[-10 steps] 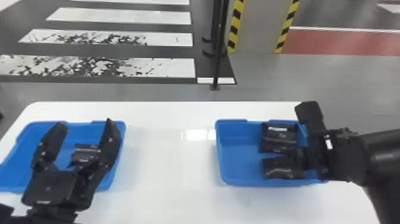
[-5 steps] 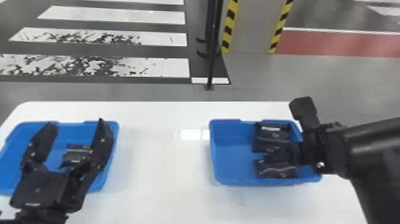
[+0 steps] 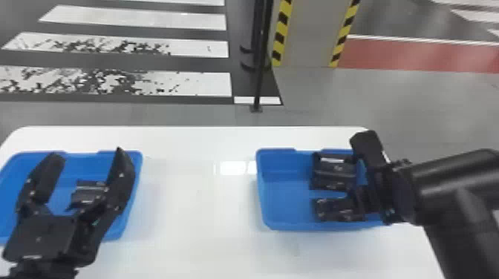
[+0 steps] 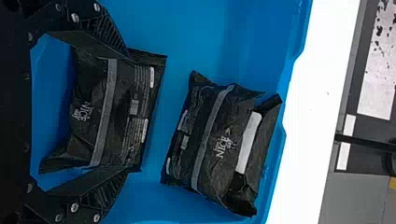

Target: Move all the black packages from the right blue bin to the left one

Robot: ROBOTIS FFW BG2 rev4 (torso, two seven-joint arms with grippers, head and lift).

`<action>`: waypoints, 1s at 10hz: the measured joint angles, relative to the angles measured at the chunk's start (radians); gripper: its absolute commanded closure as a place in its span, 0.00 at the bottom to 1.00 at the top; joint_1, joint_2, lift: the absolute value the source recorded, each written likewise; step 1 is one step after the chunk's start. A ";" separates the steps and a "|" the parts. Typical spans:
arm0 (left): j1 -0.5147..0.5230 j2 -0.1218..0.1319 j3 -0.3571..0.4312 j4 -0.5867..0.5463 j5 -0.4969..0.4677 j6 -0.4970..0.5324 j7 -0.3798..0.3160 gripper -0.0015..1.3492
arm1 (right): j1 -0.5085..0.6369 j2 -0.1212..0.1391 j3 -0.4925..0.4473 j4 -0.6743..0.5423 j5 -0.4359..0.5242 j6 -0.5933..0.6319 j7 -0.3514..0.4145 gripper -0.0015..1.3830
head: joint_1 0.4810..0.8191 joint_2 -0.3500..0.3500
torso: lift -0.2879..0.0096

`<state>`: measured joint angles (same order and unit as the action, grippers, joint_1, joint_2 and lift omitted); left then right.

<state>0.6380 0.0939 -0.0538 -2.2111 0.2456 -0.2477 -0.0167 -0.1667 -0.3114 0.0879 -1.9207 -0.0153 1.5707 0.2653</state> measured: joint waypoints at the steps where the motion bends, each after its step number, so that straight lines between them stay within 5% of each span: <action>1: 0.000 0.000 0.000 0.001 0.000 0.000 0.000 0.11 | 0.004 0.000 0.004 0.002 0.003 0.000 -0.002 0.14 | 0.63 0.34 | 0.52; 6: -0.005 0.000 0.000 0.010 0.000 0.000 0.000 0.11 | -0.011 -0.005 0.015 0.059 0.014 0.000 -0.027 0.15 | 0.63 0.31 | 0.52; 10: -0.007 0.000 0.000 0.015 -0.001 -0.007 -0.002 0.11 | -0.037 -0.011 0.023 0.141 -0.010 0.000 0.010 0.77 | 0.63 0.32 | 0.52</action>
<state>0.6312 0.0936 -0.0536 -2.1957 0.2448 -0.2551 -0.0184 -0.2034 -0.3220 0.1112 -1.7793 -0.0258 1.5705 0.2753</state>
